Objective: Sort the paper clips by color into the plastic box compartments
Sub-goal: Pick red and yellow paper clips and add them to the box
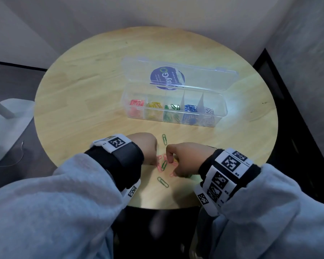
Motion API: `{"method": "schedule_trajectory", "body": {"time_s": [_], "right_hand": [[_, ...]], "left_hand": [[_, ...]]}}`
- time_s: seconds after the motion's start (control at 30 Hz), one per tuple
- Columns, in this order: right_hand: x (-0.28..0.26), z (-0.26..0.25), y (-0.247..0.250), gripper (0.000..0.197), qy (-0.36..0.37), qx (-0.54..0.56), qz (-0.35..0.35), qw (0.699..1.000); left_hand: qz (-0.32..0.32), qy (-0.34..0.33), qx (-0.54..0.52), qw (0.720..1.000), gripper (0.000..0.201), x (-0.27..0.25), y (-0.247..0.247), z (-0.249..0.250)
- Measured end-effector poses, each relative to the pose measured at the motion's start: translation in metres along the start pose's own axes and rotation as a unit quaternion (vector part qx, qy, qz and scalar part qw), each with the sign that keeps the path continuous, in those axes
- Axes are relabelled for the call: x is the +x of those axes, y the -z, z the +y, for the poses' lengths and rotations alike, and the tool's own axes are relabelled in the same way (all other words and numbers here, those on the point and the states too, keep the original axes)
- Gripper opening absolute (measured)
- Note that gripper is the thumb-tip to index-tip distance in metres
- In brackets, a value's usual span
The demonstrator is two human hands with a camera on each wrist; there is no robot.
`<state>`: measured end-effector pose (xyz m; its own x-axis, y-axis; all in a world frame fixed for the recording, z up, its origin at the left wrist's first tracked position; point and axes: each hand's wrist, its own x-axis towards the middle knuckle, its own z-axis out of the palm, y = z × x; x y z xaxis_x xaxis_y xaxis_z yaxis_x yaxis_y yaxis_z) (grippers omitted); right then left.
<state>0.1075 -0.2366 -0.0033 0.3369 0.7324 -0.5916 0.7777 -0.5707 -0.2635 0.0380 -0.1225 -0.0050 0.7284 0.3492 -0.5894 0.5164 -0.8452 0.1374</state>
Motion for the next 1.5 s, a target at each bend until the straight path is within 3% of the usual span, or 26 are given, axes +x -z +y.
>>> {"method": "schedule_trajectory", "body": {"time_s": [0.17,0.33,0.63,0.77,0.97,1.07,1.17,1.27,1.37,1.5], "right_hand": [[-0.003,0.004,0.007,0.024,0.012,0.003,0.031,0.999],[0.0,0.003,0.001,0.03,0.001,0.012,0.007,1.0],[0.005,-0.002,0.006,0.009,-0.002,0.0,-0.001,1.0],[0.007,-0.002,0.005,0.009,-0.017,0.016,-0.023,0.999],[0.002,0.008,0.01,0.009,-0.014,0.058,-0.005,0.998],[-0.002,0.022,0.025,0.011,-0.009,0.16,0.036,0.986],[-0.004,0.037,0.036,0.019,-0.008,0.312,0.057,0.948],[-0.002,0.046,0.04,0.02,-0.005,0.479,0.075,0.875],[-0.002,0.047,0.044,0.017,-0.001,0.607,0.08,0.791],[-0.001,0.043,0.044,0.022,-0.007,0.665,0.071,0.744]], "left_hand": [[0.041,0.01,-0.014,0.999,0.024,0.0,0.006,-0.001],[0.012,-0.006,0.021,1.0,0.042,-0.001,0.002,-0.001],[0.009,-0.043,0.037,0.998,0.012,-0.004,0.002,0.005],[0.003,-0.03,0.048,0.998,0.02,-0.003,0.0,0.006],[-0.029,-0.032,-0.004,0.999,0.01,-0.004,0.003,-0.002],[-0.036,-0.037,-0.095,0.994,0.016,-0.005,0.015,-0.014],[-0.044,-0.042,-0.267,0.962,0.02,-0.005,0.028,-0.024],[-0.044,-0.039,-0.461,0.886,0.025,-0.004,0.034,-0.026],[-0.067,-0.05,-0.557,0.826,0.022,-0.006,0.037,-0.022],[-0.096,-0.075,-0.633,0.765,0.013,-0.009,0.038,-0.023]]}}
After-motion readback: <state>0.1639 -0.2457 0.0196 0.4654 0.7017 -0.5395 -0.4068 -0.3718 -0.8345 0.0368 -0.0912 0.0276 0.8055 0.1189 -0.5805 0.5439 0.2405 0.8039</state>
